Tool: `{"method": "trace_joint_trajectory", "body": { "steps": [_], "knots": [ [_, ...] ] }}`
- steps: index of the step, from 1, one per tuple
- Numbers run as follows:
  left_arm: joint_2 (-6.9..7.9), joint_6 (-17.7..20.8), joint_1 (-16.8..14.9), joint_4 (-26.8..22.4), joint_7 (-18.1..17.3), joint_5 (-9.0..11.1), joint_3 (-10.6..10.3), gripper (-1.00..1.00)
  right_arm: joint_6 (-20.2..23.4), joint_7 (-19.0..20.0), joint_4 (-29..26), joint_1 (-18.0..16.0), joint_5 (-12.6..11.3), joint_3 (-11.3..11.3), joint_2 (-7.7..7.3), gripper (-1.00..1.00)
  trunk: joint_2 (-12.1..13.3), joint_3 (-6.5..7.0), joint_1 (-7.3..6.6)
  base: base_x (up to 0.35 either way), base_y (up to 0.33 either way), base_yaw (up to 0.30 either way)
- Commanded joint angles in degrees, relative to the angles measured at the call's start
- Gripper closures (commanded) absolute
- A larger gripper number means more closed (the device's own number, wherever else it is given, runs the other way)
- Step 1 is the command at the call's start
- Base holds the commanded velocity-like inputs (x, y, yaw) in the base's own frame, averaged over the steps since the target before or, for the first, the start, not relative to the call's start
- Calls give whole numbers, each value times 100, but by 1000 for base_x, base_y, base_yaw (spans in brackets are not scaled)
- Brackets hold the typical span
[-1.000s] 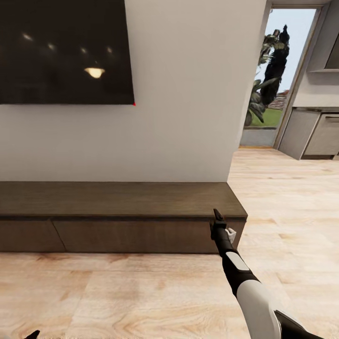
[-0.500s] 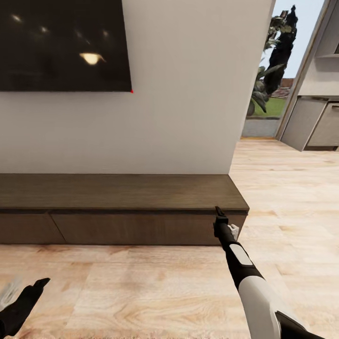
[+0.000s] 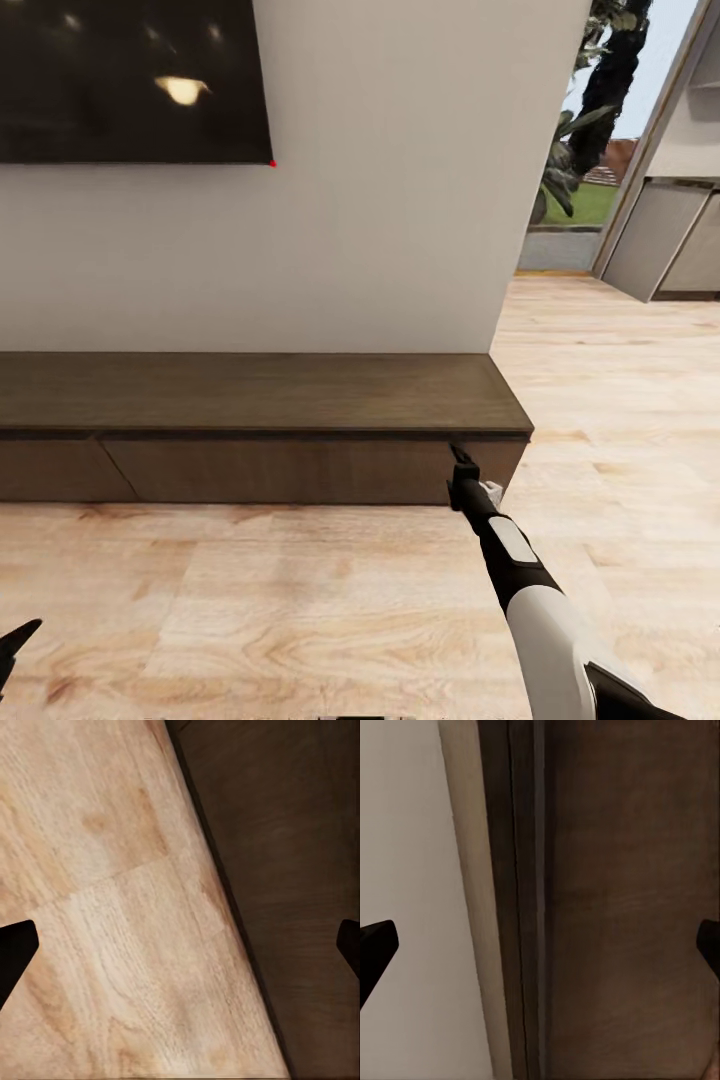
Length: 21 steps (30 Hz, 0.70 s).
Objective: Place each of the two pumpkins and all three candles from the living room inside a cabinet in the living room (use any cabinet), then make sure every cabinet is closed, and position the cauldron so it is next to a table in the living room.
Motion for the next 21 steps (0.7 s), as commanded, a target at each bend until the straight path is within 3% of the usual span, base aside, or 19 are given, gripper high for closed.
{"method": "trace_joint_trajectory", "body": {
  "steps": [1, 3, 8, 14, 21],
  "knots": [
    [-7, 45, 4, -4, -48, 25, 29, -100, 53, -68, -4, -5, -40, -44, 7, -100, -4, -25, 1, 0, 0, -58],
    [3, 43, 110, 2, -239, 11, 128, -100, 76, -326, -14, -5, -59, -50, 6, -100, -6, -67, 6, 0, 0, -36],
    [4, 36, 157, 7, -256, 3, 176, -100, 84, -318, -16, -5, -64, -42, 6, -100, -13, -177, 19, 0, 0, -6],
    [-1, 34, 181, 17, -255, 0, 188, -100, 69, 863, 28, 12, -55, -54, -1, -100, -21, -309, 35, 0, 0, -1],
    [0, 34, 184, 34, -254, -1, 188, -100, 65, 1297, 48, 34, -22, -62, -3, -100, -30, -464, 53, 0, 0, 0]
  ]
}}
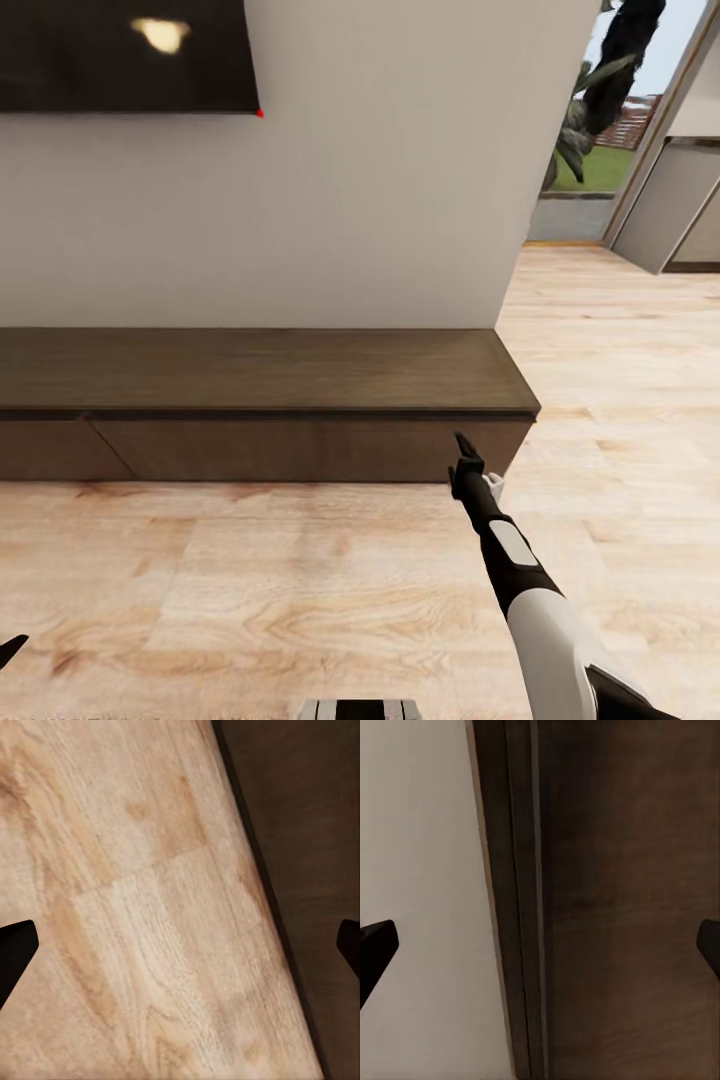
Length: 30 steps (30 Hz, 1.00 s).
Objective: Place each of the two pumpkins and all three candles from the living room inside a cabinet in the living room (use any cabinet), then make sure every cabinet is closed, and position the cauldron so it is next to a table in the living room.
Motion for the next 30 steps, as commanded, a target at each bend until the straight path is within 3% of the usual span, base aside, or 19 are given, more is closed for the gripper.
{"method": "trace_joint_trajectory", "body": {
  "steps": [1, 10, 15, 23, 30],
  "knots": [
    [-1, 27, -2, -1, -19, -5, 8, -100, 52, 29, -14, -2, -42, -33, 4, -100, -3, -26, 2, 0, 0, 0],
    [4, 26, -1, 17, 3, -12, -3, -100, 63, 133, -67, 118, -22, -29, 7, -100, -15, -226, 25, 0, 0, 0],
    [-141, -5, 162, 179, -158, 62, -8, -100, 226, 294, -229, 19, -69, -21, -156, -100, -16, -225, 25, 0, 0, 0],
    [-141, -5, 305, 210, -415, 62, -8, -100, 336, 551, -238, 19, -69, -21, -412, -100, -16, -225, 25, 0, 0, 0],
    [-141, -5, 305, 210, -549, 62, -8, -100, 336, 758, -238, 19, -69, -21, -412, -100, -16, -225, 25, 0, 0, 0]
  ]
}}
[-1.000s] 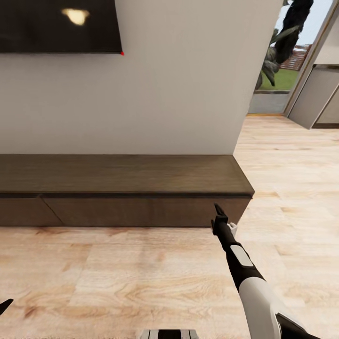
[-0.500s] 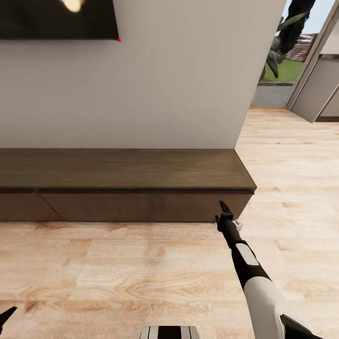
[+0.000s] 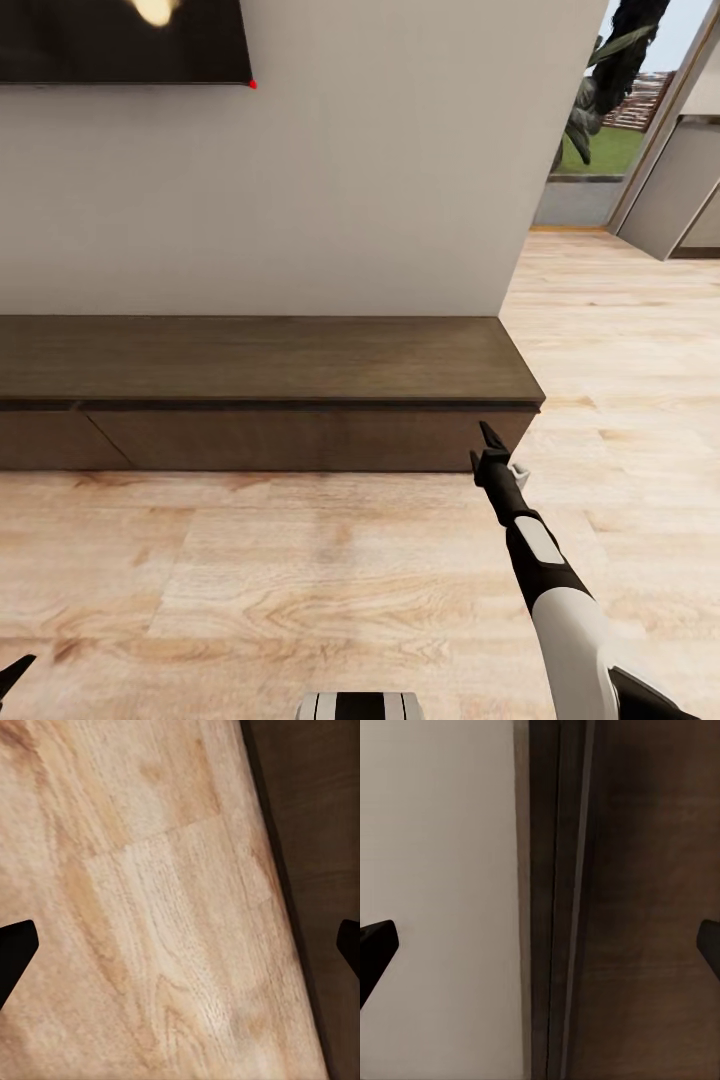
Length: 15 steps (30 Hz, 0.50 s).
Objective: Place each of the two pumpkins and all three candles from the living room inside a cabinet in the living room (use any cabinet), then make sure every cabinet is closed, and position the cauldron so it is next to a table in the living room.
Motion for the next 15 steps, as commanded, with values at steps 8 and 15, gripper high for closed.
{"method": "trace_joint_trajectory", "body": {
  "steps": [8, 15],
  "knots": [
    [63, 76, -68, -31, 27, -46, -4, -100, -11, -53, 66, 5, -11, -26, 71, -100, -4, -48, 4, 0, 0, 0],
    [143, 95, -139, -42, 536, -54, -24, -100, -324, -557, 98, 10, 2, -32, 507, -100, -14, -203, 23, 0, 0, 0]
  ]
}}
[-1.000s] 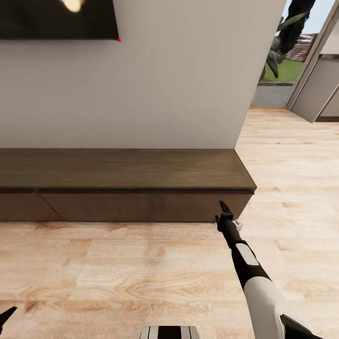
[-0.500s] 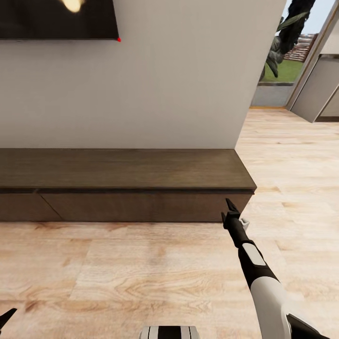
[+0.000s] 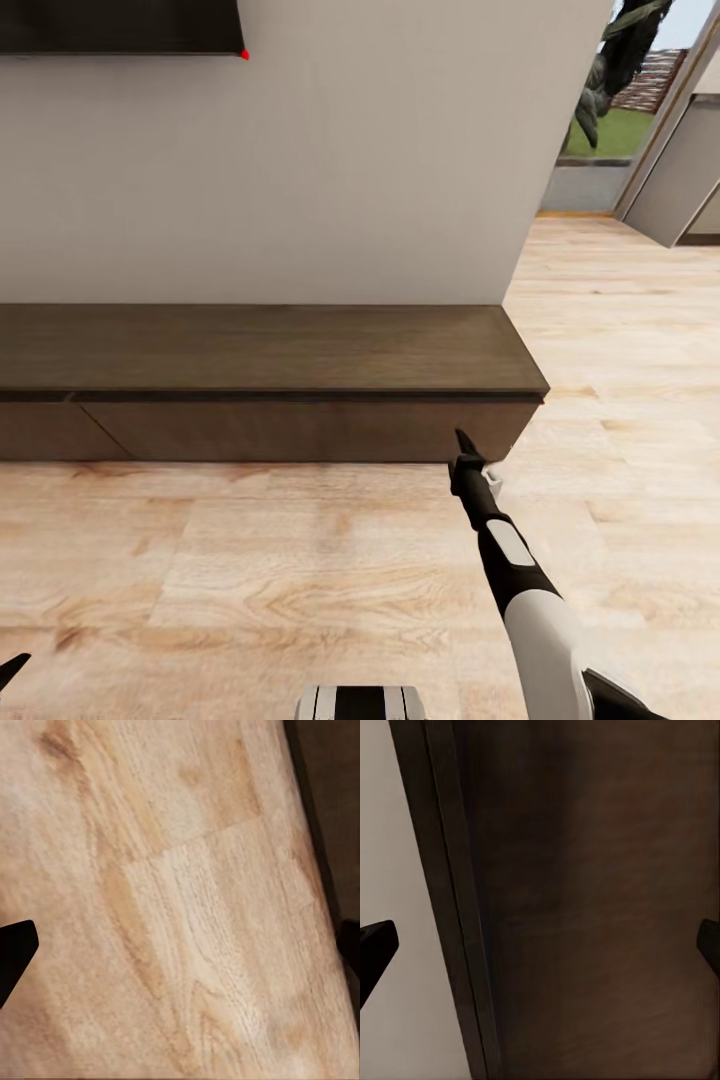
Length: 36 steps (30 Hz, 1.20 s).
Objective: Place each of the two pumpkins and all three candles from the living room inside a cabinet in the living room (use any cabinet), then make sure every cabinet is closed, and position the cauldron so it is next to a table in the living room.
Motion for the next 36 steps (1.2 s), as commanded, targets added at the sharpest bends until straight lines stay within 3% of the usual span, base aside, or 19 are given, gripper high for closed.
{"method": "trace_joint_trajectory", "body": {
  "steps": [1, 8, 18, 28, 33, 36],
  "knots": [
    [-2, 29, -2, -4, -11, 0, 10, -100, 56, 54, -2, -9, -50, -40, 0, -100, -3, -26, 2, 0, 0, 0],
    [-3, 32, -3, -6, -7, 2, -5, -100, 46, 543, -15, -18, -68, -54, -131, -100, -12, -181, 20, 0, 0, 0],
    [9, 17, -4, 0, -1, 2, -118, -100, 187, 639, -295, -102, -120, -59, -664, -100, -26, -403, 45, 0, 0, 0],
    [2, -16, -4, -21, 14, -6, -528, -100, 253, 643, -811, -87, -118, -42, -731, -100, -38, -602, 69, 0, 0, 0],
    [-2, -19, -2, -49, -30, 0, -536, -100, 256, 622, -871, -135, -78, -36, -710, -100, -38, -602, 69, 0, 0, 0],
    [-16, -24, 18, -54, -314, -4, -535, -100, 251, 649, -889, -150, -64, -24, -699, -100, -38, -602, 69, 0, 0, 0]
  ]
}}
